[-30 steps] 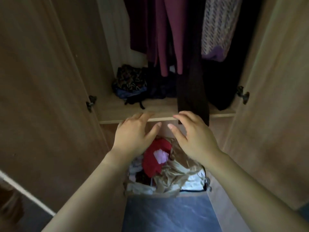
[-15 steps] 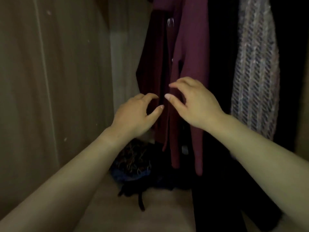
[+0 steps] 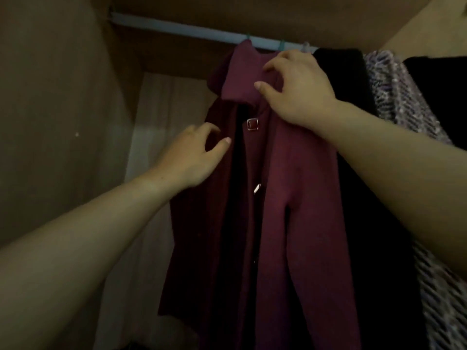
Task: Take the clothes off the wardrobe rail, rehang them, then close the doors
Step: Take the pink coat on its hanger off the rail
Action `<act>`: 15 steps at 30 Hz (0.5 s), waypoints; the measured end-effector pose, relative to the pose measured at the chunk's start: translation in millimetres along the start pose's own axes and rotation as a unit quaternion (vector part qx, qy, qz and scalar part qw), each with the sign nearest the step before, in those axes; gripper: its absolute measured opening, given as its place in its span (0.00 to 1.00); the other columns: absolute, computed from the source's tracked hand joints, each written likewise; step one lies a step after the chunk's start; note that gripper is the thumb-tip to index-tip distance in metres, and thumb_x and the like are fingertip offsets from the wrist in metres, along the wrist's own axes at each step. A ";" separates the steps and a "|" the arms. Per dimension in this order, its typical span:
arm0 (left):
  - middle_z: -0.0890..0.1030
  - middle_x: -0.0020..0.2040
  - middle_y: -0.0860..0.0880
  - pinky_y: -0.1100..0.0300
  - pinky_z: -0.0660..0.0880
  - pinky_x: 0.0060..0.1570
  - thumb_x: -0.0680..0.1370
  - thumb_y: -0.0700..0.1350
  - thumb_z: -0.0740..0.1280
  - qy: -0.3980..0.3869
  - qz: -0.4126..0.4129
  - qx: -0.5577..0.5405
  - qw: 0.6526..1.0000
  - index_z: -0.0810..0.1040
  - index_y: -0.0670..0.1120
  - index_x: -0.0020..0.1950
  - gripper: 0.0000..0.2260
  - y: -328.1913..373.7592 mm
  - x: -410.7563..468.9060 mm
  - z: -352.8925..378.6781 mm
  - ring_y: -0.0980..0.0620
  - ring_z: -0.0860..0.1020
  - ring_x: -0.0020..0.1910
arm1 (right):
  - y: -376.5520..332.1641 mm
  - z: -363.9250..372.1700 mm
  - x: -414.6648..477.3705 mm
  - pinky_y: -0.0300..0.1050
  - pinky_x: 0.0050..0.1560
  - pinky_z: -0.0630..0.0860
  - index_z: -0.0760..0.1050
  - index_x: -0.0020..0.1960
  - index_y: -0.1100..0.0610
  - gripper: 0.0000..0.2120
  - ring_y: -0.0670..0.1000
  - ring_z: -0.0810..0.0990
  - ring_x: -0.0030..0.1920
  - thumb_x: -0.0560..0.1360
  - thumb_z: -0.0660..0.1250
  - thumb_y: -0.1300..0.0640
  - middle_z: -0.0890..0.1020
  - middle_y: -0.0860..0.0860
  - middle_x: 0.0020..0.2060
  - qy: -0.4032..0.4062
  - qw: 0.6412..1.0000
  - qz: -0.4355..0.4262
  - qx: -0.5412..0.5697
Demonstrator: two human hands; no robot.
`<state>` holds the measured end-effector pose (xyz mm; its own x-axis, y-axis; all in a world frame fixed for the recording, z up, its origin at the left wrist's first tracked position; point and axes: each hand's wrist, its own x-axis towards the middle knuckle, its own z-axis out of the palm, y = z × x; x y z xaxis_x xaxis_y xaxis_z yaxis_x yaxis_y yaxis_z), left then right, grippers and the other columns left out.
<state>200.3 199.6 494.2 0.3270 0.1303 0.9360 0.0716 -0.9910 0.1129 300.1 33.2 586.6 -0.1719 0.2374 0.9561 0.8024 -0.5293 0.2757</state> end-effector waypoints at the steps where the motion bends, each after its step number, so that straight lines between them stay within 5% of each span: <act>1: 0.73 0.63 0.45 0.59 0.66 0.55 0.78 0.59 0.58 0.015 0.010 -0.002 1.000 0.70 0.50 0.67 0.21 -3.6 15.2 -0.2 0.47 0.72 0.62 | 4.1 2.3 11.3 0.55 0.65 0.65 0.71 0.65 0.55 0.22 0.57 0.66 0.66 0.76 0.60 0.43 0.70 0.55 0.64 -0.005 1.000 0.004 -0.019; 9: 0.70 0.66 0.45 0.55 0.67 0.61 0.76 0.62 0.61 0.132 0.010 -0.130 0.983 0.68 0.50 0.68 0.25 12.6 160.4 -5.7 0.45 0.70 0.64 | 30.9 18.6 88.5 0.51 0.61 0.68 0.71 0.66 0.54 0.22 0.58 0.70 0.63 0.76 0.62 0.44 0.72 0.56 0.62 -0.040 0.995 0.061 -0.073; 15: 0.59 0.74 0.43 0.44 0.60 0.69 0.72 0.66 0.61 0.074 0.030 0.000 0.997 0.58 0.53 0.74 0.34 9.7 210.5 26.2 0.39 0.58 0.72 | 42.2 33.1 106.5 0.46 0.52 0.72 0.75 0.62 0.54 0.20 0.57 0.76 0.56 0.76 0.61 0.42 0.79 0.55 0.56 -0.102 0.983 0.082 -0.131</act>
<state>294.5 218.2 683.6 0.1872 0.0649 0.9802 0.0554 -0.9969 0.0554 334.6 63.0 696.8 0.0867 0.2759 0.9573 0.6299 -0.7596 0.1619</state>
